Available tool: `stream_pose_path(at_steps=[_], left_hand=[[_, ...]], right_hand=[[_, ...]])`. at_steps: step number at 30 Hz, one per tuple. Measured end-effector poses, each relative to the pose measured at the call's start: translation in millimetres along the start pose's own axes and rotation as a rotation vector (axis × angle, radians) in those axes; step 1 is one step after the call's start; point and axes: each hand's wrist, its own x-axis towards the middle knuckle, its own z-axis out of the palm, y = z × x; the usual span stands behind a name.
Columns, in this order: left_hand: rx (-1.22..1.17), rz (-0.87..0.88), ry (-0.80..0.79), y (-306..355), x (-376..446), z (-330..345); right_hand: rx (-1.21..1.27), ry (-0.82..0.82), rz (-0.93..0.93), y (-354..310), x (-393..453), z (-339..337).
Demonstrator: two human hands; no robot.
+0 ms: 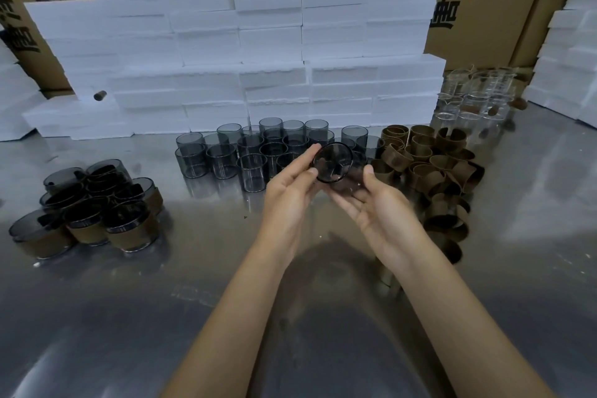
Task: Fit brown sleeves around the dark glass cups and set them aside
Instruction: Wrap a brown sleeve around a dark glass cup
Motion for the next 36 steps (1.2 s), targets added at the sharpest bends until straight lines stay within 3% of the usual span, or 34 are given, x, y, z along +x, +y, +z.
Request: stream_pose_path(at_steps=[5,8,11,14,18,25,31,34,36], left_hand=[[0.230,0.032,-0.078,-4.0,-5.7,6.0],[0.288,0.070,-0.019,-8.8,-6.3,6.7],[0.135,0.070,0.062,-8.5,-2.4,4.4],[-0.097,0.029,-0.001,-3.1,-0.7,3.9],[-0.228,-0.090,-0.043,-0.6,-4.5,6.7],[-0.263,-0.161,-0.145,-1.7,-5.6,6.6],[-0.205,-0.160,-0.131,-9.7,-3.2,1.3],[-0.182,-0.189,-0.059,-11.0,-1.1,-1.6],[-0.182,-0.202,-0.017,-13.0,0.1,-3.9]], right_hand=[[-0.059,0.026,-0.044,-1.4,-4.0,0.5],[-0.171,0.002,-0.100,-2.1,-8.3,2.5],[-0.330,0.037,-0.180,0.7,-11.6,8.1],[-0.647,0.116,-0.320,4.2,-11.5,10.0],[-0.951,0.095,-0.544,7.8,-12.8,6.9],[-0.995,0.085,-0.718,8.6,-9.0,2.8],[-0.930,0.049,-0.688,3.7,-8.0,-0.5],[-1.004,0.157,-0.659,-4.4,-2.8,-9.0],[-1.184,0.282,-0.666,-15.4,0.6,-21.4]])
